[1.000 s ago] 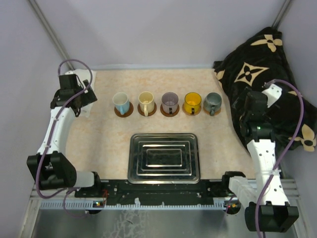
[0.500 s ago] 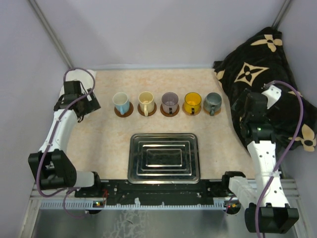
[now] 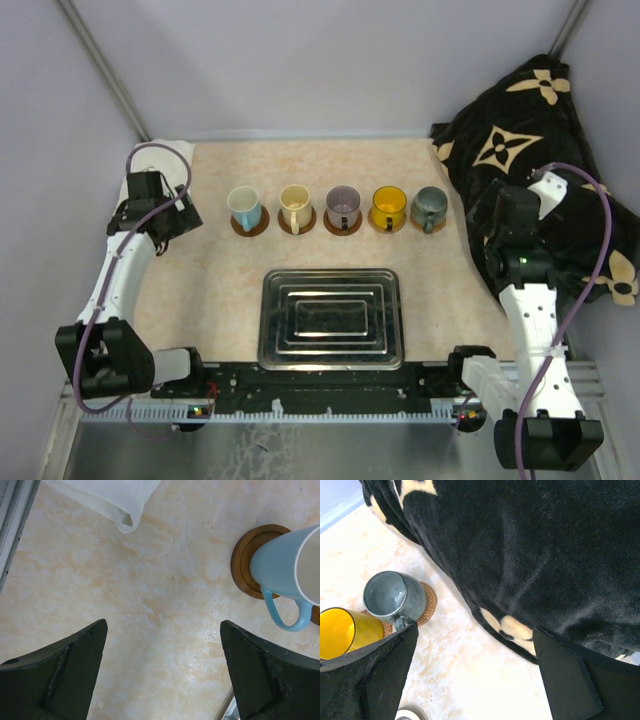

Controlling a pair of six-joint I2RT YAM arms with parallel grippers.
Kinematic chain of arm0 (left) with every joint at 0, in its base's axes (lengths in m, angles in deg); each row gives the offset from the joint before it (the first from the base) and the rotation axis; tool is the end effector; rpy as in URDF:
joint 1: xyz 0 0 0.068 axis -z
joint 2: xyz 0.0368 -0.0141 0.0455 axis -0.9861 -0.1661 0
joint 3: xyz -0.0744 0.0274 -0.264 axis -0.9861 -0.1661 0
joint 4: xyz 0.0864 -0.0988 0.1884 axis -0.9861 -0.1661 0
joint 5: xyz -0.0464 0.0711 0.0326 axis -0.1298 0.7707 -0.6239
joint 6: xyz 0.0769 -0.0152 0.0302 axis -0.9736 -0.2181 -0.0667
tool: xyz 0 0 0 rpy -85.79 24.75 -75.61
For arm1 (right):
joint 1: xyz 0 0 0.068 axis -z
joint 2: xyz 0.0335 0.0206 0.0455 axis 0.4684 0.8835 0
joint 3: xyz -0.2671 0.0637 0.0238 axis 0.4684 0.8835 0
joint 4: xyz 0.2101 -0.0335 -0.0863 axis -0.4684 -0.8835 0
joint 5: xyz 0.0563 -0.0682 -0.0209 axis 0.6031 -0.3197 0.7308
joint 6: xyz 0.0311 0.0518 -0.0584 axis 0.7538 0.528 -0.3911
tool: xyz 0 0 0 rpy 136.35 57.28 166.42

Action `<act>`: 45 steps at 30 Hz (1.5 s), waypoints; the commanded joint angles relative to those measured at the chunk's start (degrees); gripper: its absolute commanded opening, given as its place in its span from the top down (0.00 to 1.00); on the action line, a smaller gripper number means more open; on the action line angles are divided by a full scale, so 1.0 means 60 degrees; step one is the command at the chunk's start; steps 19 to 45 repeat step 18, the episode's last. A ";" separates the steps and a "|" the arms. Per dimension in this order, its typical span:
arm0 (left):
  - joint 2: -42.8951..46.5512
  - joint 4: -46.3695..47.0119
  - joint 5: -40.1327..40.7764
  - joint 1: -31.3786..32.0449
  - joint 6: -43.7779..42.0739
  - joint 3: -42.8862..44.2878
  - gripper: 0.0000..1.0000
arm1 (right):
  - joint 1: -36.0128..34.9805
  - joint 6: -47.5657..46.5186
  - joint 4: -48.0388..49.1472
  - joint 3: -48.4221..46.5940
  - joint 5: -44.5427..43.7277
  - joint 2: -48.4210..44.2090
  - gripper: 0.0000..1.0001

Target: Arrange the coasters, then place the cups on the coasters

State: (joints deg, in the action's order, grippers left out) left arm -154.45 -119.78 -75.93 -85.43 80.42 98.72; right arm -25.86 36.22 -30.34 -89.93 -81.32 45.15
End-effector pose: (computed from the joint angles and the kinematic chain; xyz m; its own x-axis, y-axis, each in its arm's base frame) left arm 0.2585 0.0343 0.2752 -0.6395 -0.3441 -0.6875 -0.3975 0.9134 -0.0874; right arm 0.1746 -0.0390 0.3323 -0.2790 0.3563 -0.8917 0.5728 0.8071 0.1433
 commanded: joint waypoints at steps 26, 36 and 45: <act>0.1275 0.0458 0.0346 -0.0032 0.0001 -0.0890 0.00 | 0.0037 -0.0098 0.0235 -0.0051 -0.0013 -0.0349 0.01; 0.1275 0.0458 0.0346 -0.0032 0.0001 -0.0890 0.00 | 0.0037 -0.0098 0.0235 -0.0051 -0.0013 -0.0349 0.01; 0.1275 0.0458 0.0346 -0.0032 0.0001 -0.0890 0.00 | 0.0037 -0.0098 0.0235 -0.0051 -0.0013 -0.0349 0.01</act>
